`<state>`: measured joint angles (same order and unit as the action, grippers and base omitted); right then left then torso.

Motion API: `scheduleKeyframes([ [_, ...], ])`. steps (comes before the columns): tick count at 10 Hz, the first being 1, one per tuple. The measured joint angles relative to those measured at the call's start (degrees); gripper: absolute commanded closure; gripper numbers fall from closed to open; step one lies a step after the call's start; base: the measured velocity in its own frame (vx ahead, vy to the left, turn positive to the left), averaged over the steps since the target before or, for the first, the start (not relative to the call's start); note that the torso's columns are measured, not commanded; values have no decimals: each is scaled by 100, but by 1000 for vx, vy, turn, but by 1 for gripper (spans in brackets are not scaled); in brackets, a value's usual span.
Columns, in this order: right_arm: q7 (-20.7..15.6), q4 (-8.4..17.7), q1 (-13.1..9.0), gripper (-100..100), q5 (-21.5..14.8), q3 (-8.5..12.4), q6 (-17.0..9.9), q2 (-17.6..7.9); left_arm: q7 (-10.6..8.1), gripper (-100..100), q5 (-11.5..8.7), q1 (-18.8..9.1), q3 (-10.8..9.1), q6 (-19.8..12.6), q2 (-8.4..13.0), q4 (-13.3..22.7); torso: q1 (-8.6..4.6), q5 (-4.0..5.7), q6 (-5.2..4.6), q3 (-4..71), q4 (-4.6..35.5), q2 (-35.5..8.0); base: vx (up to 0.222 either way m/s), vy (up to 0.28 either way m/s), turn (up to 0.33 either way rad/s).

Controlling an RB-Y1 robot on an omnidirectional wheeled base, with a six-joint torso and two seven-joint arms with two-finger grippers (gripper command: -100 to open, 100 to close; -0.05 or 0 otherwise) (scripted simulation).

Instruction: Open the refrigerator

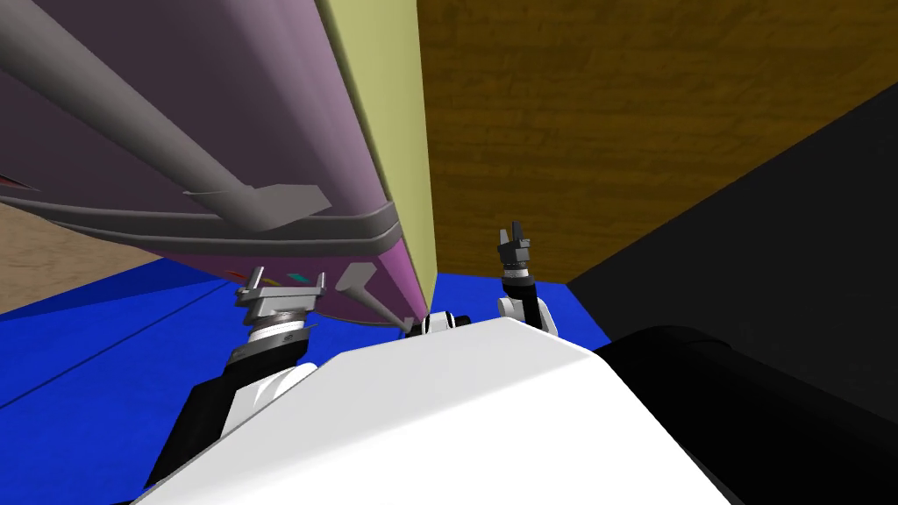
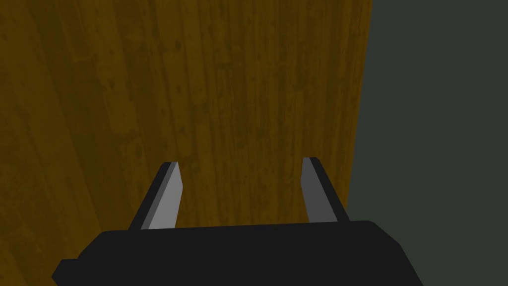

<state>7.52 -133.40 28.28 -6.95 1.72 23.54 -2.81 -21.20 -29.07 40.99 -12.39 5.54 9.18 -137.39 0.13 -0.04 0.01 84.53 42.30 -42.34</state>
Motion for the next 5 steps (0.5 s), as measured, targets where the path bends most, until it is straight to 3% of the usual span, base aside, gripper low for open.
scheduleKeyframes([
  [2, 0, 0, 0, 0, 0, 0, 0, 0, -187, -100, -313, 231, -189, -232, 82, 35, -23, 7, -1, 4, -2, 7, 23, -128, 92],
  [5, 0, 0, 0, 0, 0, 0, 0, 0, -355, -100, -627, 328, -438, -694, 75, 11, -14, 3, 1, 5, -2, 7, 23, -114, 118],
])
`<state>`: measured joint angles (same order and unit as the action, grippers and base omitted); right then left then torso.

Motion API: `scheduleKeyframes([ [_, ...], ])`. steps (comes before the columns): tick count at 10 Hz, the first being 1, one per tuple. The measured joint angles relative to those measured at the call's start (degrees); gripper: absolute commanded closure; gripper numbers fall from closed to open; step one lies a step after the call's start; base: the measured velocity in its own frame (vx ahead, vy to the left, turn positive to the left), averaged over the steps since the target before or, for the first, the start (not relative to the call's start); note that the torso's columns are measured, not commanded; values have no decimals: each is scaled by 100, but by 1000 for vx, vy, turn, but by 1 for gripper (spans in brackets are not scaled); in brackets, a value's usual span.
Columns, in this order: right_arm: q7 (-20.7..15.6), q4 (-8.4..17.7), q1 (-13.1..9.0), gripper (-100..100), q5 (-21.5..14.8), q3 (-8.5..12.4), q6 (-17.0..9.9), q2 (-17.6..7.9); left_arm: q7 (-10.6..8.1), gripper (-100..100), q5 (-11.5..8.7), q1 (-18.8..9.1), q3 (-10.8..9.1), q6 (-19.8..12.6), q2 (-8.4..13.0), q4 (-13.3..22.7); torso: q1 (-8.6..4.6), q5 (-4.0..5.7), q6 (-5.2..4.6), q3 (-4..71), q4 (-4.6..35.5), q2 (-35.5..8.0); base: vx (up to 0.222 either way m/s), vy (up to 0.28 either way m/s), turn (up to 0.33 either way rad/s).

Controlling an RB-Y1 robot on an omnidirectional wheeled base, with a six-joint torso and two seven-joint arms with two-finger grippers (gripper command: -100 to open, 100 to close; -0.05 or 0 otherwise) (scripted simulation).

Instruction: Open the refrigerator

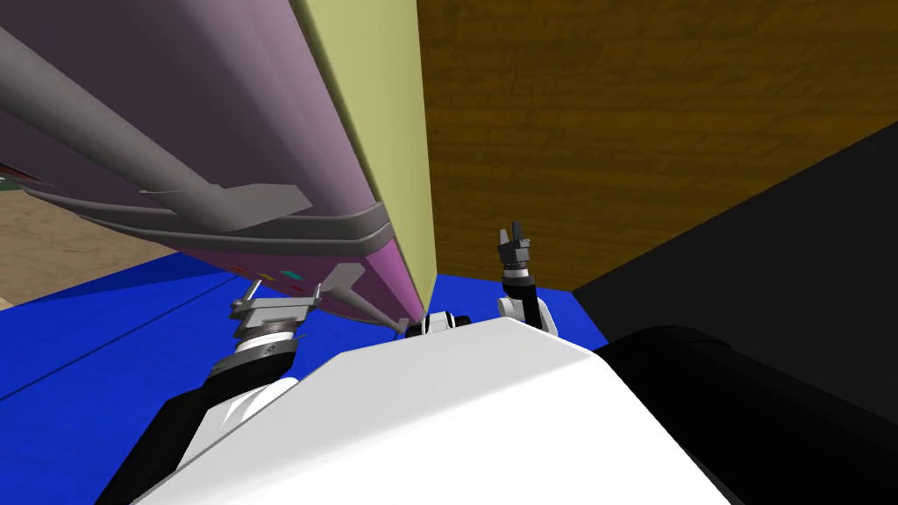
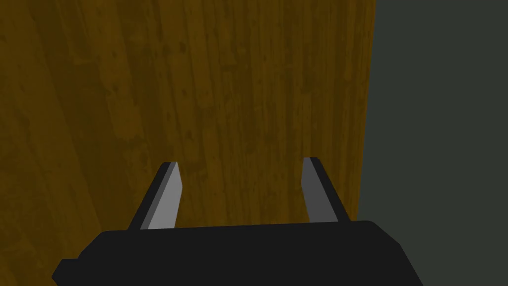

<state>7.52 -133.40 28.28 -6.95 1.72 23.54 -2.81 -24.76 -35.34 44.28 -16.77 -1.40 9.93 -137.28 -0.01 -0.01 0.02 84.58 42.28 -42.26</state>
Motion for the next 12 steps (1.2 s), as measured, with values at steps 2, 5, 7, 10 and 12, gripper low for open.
scheduleKeyframes([
  [2, 0, 0, 0, 0, 0, -1, 0, 0, -167, -100, -301, 136, -201, -332, 42, 37, -8, 4, -2, 0, 0, -2, 19, -146, 120],
  [5, 0, 0, -1, 0, 0, 0, 0, 0, -366, -100, -642, 342, -426, -701, 106, 11, 17, -4, -1, -2, 1, -4, 11, -101, 78],
  [7, 0, 0, 0, 0, 0, 0, 0, 0, -503, -100, -877, 421, -598, -1030, 115, -12, -6, 2, -2, 1, 0, 2, 25, -123, 113],
  [10, 0, 0, -1, 0, 0, 0, 0, 0, -718, -100, -1280, 670, -848, -1443, 219, -180, 1, 1, -2, -4, 2, -6, 3, -122, 95],
  [12, 0, 0, -1, 0, 0, 0, 0, -1, -834, -100, -1481, 782, -999, -1661, 280, -346, -5, 1, -11, -1, 1, -3, 1, -91, 89],
])
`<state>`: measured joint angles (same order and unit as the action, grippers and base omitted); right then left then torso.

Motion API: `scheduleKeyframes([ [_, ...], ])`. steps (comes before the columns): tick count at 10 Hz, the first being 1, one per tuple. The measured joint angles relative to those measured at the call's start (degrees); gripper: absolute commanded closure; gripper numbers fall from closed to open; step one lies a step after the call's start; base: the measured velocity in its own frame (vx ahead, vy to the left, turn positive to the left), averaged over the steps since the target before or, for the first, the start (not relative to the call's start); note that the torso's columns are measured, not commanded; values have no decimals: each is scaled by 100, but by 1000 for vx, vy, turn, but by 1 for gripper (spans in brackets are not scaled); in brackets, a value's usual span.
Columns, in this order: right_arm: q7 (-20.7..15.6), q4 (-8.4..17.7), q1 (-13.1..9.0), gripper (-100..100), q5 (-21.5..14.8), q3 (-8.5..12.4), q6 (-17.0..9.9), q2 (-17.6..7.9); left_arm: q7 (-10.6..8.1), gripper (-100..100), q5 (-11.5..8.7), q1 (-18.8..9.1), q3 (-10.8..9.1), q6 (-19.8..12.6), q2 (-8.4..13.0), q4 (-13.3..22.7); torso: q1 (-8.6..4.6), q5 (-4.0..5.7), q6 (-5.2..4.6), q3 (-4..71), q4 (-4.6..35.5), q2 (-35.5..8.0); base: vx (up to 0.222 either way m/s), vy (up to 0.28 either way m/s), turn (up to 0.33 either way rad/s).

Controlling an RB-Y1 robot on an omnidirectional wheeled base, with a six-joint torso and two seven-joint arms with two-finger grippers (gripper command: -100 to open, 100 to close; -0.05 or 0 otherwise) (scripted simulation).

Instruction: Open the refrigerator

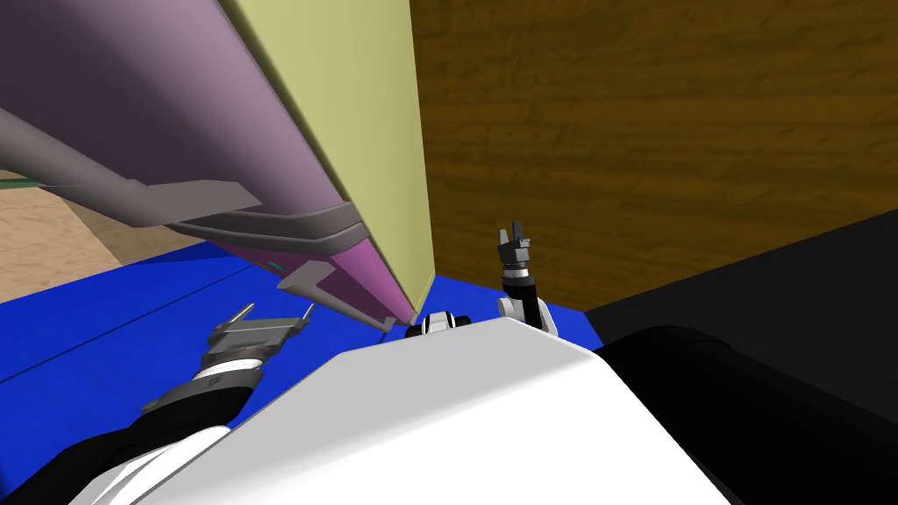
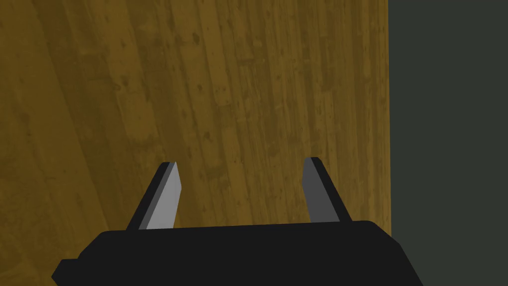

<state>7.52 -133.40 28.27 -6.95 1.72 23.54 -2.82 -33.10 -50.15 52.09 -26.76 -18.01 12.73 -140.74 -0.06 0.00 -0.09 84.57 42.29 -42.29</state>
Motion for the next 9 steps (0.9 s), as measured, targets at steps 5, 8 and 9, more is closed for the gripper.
scheduleKeyframes([
  [5, 0, 0, 0, 0, 0, 0, 0, 0, -201, -100, -343, 176, -233, -380, 177, -724, 15, -3, 9, 0, -1, 0, 2, -54, 29],
  [8, 0, 0, -1, 0, 0, 0, 0, -1, -237, -100, -405, 229, -344, -377, 184, -823, 12, -3, 5, 4, -3, 9, 28, -9, -135],
  [9, 0, 0, 0, 0, 0, 0, 0, -1, -275, -100, -424, 239, -442, -366, 172, -774, 8, -1, 9, 8, -5, 14, 24, 1, -30],
])
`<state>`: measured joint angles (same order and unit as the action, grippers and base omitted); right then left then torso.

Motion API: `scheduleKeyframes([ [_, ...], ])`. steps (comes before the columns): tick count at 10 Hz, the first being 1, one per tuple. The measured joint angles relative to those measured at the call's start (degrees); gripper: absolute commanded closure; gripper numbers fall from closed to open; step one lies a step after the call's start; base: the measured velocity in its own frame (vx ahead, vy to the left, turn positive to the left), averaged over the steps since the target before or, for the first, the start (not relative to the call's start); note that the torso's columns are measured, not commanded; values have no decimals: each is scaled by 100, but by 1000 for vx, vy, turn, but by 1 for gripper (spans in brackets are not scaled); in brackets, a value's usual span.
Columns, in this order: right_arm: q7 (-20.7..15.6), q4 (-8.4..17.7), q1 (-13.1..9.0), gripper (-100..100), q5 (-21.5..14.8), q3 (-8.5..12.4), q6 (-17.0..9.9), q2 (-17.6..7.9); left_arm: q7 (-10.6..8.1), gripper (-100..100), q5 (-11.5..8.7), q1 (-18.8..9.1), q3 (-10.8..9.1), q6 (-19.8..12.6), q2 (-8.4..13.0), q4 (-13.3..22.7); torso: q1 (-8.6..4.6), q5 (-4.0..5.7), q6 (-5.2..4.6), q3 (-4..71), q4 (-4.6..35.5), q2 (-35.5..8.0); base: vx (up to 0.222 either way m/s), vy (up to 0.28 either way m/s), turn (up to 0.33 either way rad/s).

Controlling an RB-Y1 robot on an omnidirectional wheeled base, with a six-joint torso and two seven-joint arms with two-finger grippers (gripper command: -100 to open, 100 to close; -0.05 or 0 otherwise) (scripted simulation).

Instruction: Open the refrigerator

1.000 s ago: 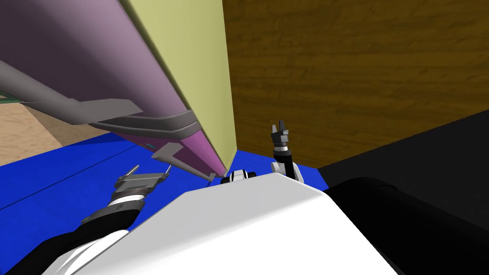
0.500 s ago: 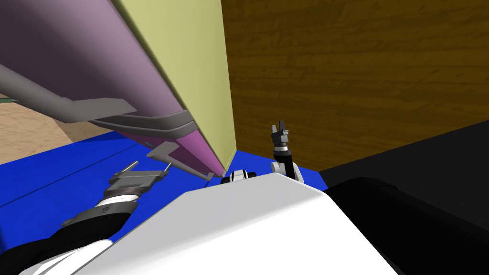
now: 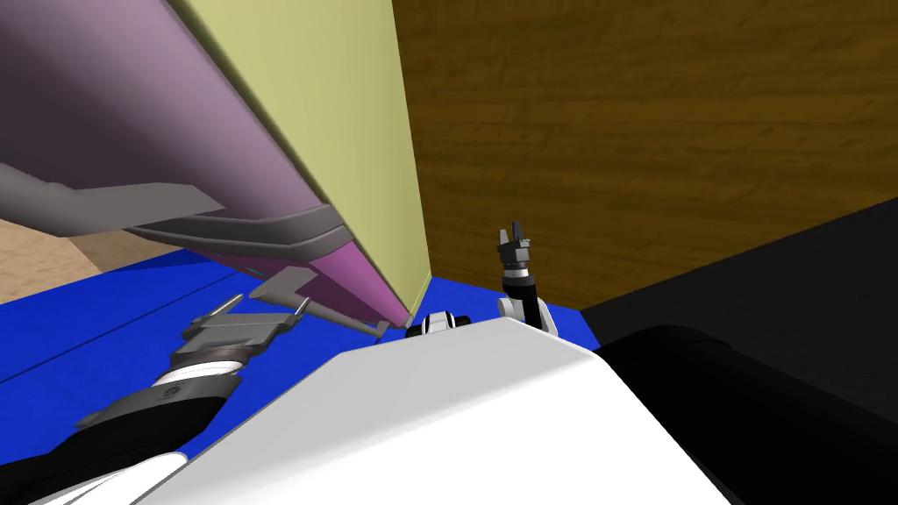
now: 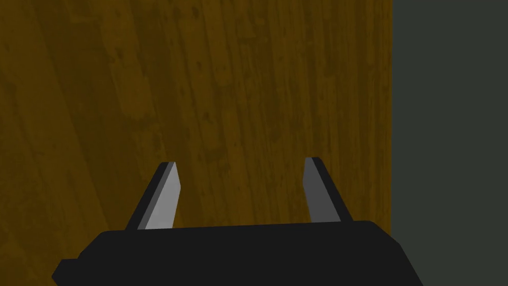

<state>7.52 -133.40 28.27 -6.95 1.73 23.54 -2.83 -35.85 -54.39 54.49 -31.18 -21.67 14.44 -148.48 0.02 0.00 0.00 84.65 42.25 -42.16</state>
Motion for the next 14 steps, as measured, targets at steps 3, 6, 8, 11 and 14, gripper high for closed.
scheduleKeyframes([
  [3, 0, 0, 1, 0, 0, 1, 0, 0, 36, 100, 35, -18, 99, 23, 1, -116, -28, -17, 9, -51, 1, -59, -10, 25, 150],
  [6, 0, 1, -3, 0, 0, 1, -1, -1, 53, 100, -47, -45, 156, 0, 141, -79, 50, -1, 10, -23, 27, -46, -159, 179, -119],
  [8, 0, 1, -3, 0, 0, 2, -1, -2, 77, 100, -98, -97, 196, 6, 256, -47, 18, 10, 6, 2, 17, -7, -204, 193, -84],
  [11, 0, 1, -3, 0, 0, 2, -1, -2, 117, 100, -232, -141, 272, 27, 485, 19, 32, 14, -5, 22, 14, 18, -217, 206, -96],
  [14, 0, 1, -3, 0, 0, 2, -1, -3, 132, 100, -351, -260, 336, 4, 735, 86, 75, 5, -4, 24, 17, 22, -241, 272, -132],
])
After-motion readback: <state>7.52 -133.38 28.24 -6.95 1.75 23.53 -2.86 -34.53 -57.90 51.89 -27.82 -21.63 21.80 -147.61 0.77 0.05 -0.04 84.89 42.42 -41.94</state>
